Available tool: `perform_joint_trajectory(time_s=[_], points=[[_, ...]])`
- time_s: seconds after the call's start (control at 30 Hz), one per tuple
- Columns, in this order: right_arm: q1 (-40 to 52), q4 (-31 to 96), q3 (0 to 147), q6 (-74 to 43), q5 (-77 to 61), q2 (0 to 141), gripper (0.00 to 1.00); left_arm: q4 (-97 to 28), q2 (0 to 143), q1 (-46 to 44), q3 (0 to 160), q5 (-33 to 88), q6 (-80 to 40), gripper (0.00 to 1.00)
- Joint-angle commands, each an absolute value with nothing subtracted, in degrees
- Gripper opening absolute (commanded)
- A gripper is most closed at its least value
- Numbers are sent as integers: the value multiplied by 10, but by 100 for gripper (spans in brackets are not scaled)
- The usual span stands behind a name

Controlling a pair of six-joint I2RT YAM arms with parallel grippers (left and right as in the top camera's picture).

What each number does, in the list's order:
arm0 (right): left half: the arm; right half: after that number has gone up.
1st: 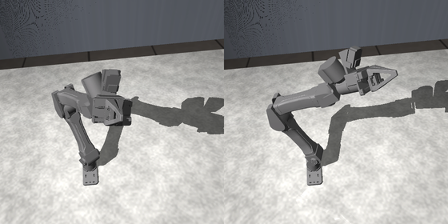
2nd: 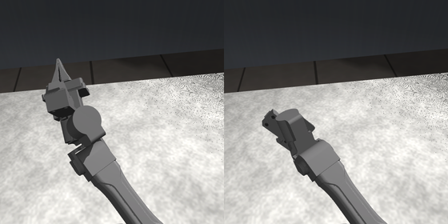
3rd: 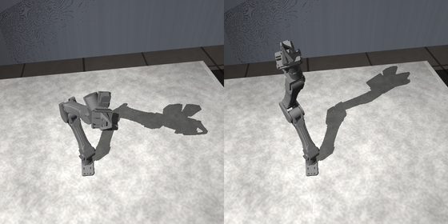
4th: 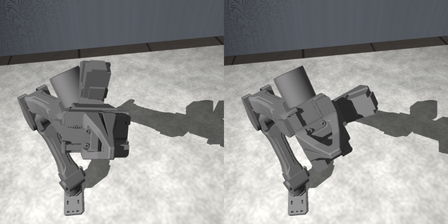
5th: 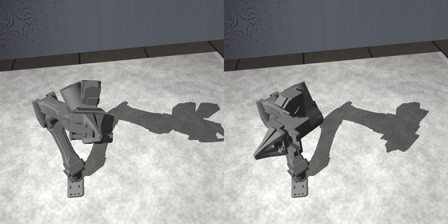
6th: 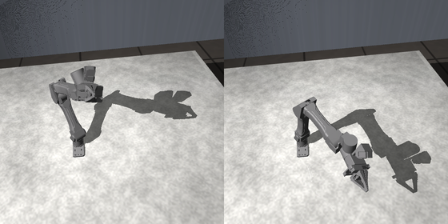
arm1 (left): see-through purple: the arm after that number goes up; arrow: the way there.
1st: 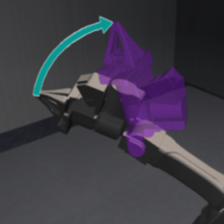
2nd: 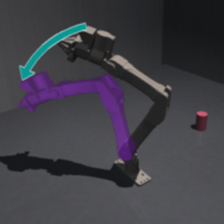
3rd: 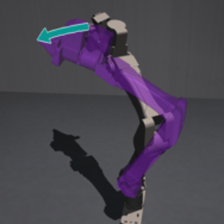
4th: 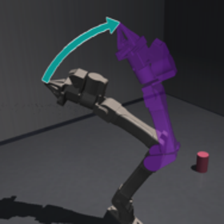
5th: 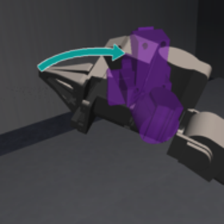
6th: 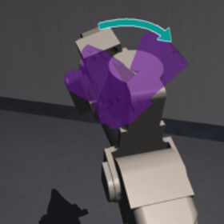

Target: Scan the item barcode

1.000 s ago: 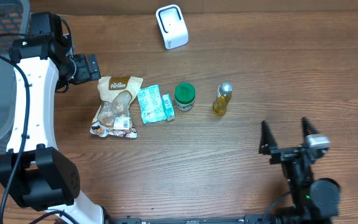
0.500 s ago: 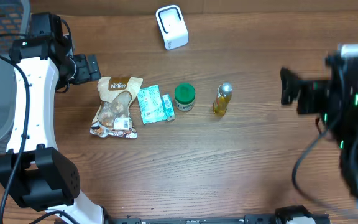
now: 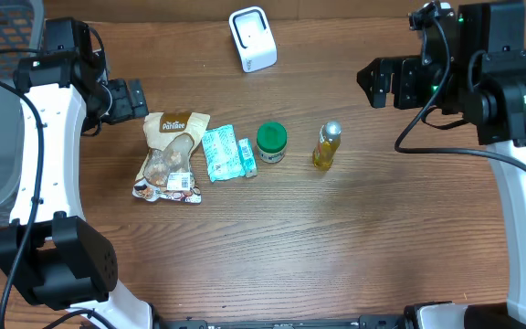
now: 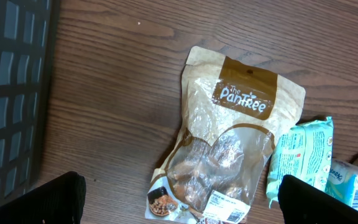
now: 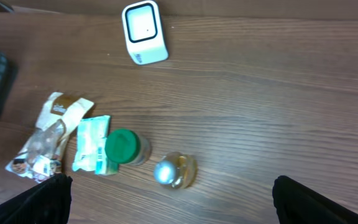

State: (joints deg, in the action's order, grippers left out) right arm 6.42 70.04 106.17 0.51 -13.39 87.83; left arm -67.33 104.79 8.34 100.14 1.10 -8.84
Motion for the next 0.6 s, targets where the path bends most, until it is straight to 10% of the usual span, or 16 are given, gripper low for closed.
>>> perform_joint_trajectory(time_s=[0.0, 0.57], points=[[63, 695, 1077, -48, -151, 890, 100, -672, 1034, 81, 1014, 13, -94, 100], [76, 703, 1072, -109, -151, 976, 99, -672, 1034, 81, 1014, 13, -94, 100]])
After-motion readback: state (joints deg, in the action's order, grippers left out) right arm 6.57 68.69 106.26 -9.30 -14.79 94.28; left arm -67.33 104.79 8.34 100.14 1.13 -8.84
